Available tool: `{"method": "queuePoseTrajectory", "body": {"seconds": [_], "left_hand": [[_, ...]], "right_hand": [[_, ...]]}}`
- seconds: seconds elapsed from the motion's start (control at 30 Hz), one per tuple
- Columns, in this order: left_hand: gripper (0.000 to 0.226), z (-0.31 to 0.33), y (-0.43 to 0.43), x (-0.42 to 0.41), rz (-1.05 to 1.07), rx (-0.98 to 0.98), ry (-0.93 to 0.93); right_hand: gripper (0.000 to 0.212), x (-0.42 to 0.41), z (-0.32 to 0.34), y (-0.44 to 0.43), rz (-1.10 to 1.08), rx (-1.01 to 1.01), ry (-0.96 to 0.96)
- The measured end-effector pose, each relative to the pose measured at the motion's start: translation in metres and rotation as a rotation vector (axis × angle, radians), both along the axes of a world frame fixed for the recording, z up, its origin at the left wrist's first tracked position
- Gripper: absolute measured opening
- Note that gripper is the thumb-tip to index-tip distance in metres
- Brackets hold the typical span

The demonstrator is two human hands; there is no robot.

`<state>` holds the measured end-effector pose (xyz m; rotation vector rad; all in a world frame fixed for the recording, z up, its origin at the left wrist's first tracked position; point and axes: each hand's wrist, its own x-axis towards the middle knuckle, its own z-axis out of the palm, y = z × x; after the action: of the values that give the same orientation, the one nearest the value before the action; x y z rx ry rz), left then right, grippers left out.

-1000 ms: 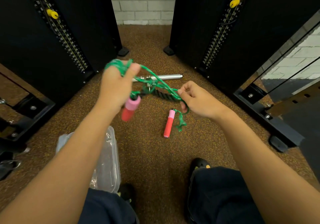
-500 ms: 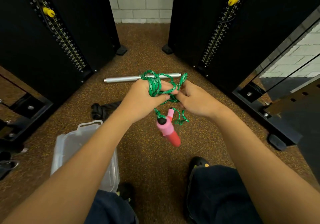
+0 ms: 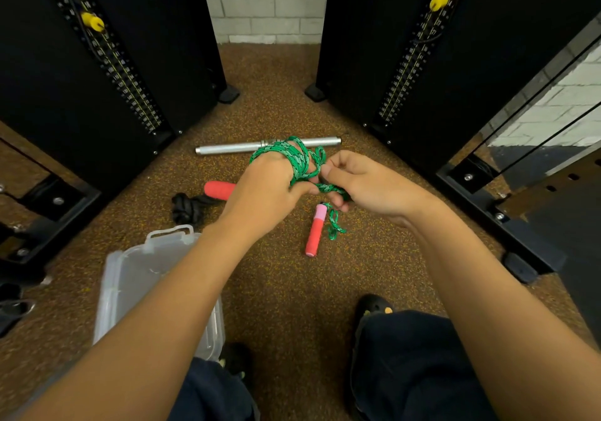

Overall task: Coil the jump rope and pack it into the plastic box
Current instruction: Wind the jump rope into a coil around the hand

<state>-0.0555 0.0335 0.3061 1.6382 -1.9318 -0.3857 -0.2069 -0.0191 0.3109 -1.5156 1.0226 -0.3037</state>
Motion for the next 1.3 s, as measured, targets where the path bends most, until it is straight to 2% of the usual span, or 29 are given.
{"method": "queuePoseTrajectory", "body": {"seconds": [0.07, 0.17, 0.23, 0.33, 0.4, 0.5, 0.6, 0.67, 0.8, 0.83, 0.93, 1.07, 1.17, 1.3], "left_hand": [[0.014, 0.001, 0.0, 0.004, 0.023, 0.006, -0.019], [0.016, 0.01, -0.001, 0.014, 0.203, -0.034, 0.084], [0.012, 0.013, -0.004, 0.024, 0.431, -0.048, 0.286], [0.013, 0.012, -0.007, 0.037, 0.739, 0.067, 0.766], [0.006, 0.011, -0.007, 0.035, 0.72, 0.145, 0.886], [0.017, 0.012, -0.006, 0.024, 0.555, 0.217, 0.917], [0.012, 0.013, -0.004, 0.016, 0.512, 0.291, 0.983], [0.011, 0.016, -0.001, 0.011, 0.452, 0.391, 0.948], [0.017, 0.017, 0.007, -0.007, 0.195, 0.568, 0.871], [0.016, 0.016, 0.008, -0.009, 0.174, 0.548, 0.826], [0.016, 0.01, 0.006, -0.01, 0.141, 0.329, 0.621], [0.009, 0.007, 0.006, -0.011, 0.159, 0.154, 0.377], [0.009, 0.004, 0.005, -0.011, 0.171, 0.127, 0.297], [0.018, 0.0, 0.004, -0.011, 0.141, 0.198, 0.16]], "right_hand": [[0.013, -0.001, -0.001, -0.001, -0.003, -0.011, 0.011], [0.013, -0.007, -0.003, -0.005, -0.017, -0.089, 0.118], [0.013, -0.012, -0.006, -0.008, -0.04, -0.147, 0.186], [0.013, -0.015, -0.009, -0.011, -0.083, -0.201, 0.241], [0.012, -0.015, -0.009, -0.011, -0.073, -0.223, 0.271], [0.012, -0.012, -0.01, -0.009, -0.057, -0.259, 0.319], [0.013, -0.01, -0.01, -0.006, -0.037, -0.299, 0.343], [0.013, -0.008, -0.008, -0.004, -0.02, -0.308, 0.338], [0.01, -0.004, -0.003, -0.002, 0.041, -0.377, 0.332], [0.01, -0.003, -0.002, -0.002, 0.057, -0.381, 0.322], [0.008, -0.001, -0.002, -0.001, 0.076, -0.309, 0.272], [0.012, 0.001, -0.004, 0.0, 0.023, -0.183, 0.163], [0.014, 0.001, -0.003, -0.001, -0.013, -0.109, 0.06], [0.012, -0.001, -0.002, 0.0, -0.017, -0.08, 0.028]]}}
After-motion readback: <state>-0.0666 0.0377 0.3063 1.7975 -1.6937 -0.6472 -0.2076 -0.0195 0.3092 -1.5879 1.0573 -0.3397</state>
